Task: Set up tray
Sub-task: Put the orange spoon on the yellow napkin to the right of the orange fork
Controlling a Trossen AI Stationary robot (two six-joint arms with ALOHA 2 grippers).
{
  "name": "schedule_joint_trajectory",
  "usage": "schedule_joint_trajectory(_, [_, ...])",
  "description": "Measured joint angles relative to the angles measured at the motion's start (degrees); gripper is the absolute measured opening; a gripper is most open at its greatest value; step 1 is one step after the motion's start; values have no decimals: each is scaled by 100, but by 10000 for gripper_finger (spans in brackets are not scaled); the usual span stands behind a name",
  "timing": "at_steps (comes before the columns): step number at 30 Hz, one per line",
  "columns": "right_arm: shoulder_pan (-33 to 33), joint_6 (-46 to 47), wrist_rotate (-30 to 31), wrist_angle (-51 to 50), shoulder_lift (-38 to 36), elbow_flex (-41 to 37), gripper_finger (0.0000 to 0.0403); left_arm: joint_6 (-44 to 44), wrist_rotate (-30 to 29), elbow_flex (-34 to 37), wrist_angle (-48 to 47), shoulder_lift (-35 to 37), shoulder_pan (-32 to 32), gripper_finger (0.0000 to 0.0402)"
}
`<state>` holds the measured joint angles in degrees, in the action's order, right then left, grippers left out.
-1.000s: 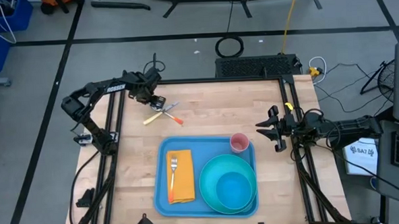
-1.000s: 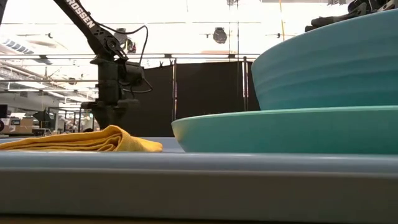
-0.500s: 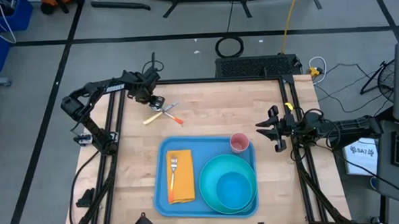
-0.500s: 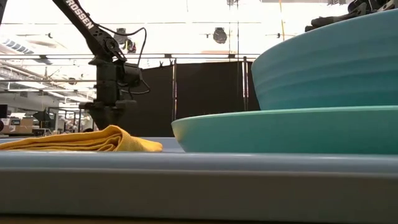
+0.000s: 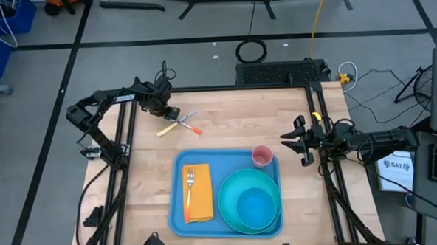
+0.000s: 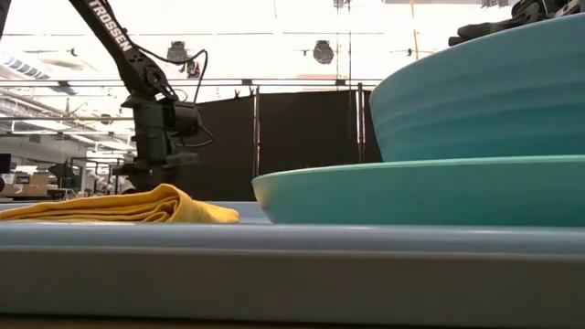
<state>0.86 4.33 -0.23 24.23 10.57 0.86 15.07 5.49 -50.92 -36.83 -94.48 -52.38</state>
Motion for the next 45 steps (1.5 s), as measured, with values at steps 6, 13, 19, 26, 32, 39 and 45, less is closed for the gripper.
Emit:
schedule_joint_trajectory(6, [0, 43, 0, -3, 0, 0, 89, 24, 344, 10, 326, 0, 0, 170])
schedule_joint_trajectory(13, [0, 40, 2, -5, 0, -1, 89, 24, 385, 9, 344, 0, 0, 166])
schedule_joint_trajectory(19, [0, 39, 4, -5, 0, 0, 89, -68, 487, 9, 381, 0, 0, 72])
schedule_joint_trajectory(26, [0, 39, 8, -9, 0, -2, 89, -108, 946, 0, 714, 15, -15, 23])
schedule_joint_trajectory(32, [0, 39, 9, -14, 0, -1, 89, -239, 1181, 0, 908, 13, -15, 18])
schedule_joint_trajectory(39, [-2, 39, 11, -14, 0, 0, 89, -372, 1285, 6, 957, 323, 176, 10])
schedule_joint_trajectory(45, [0, 39, 13, -16, 0, -2, 89, -405, 1403, 9, 671, 1137, 388, 4])
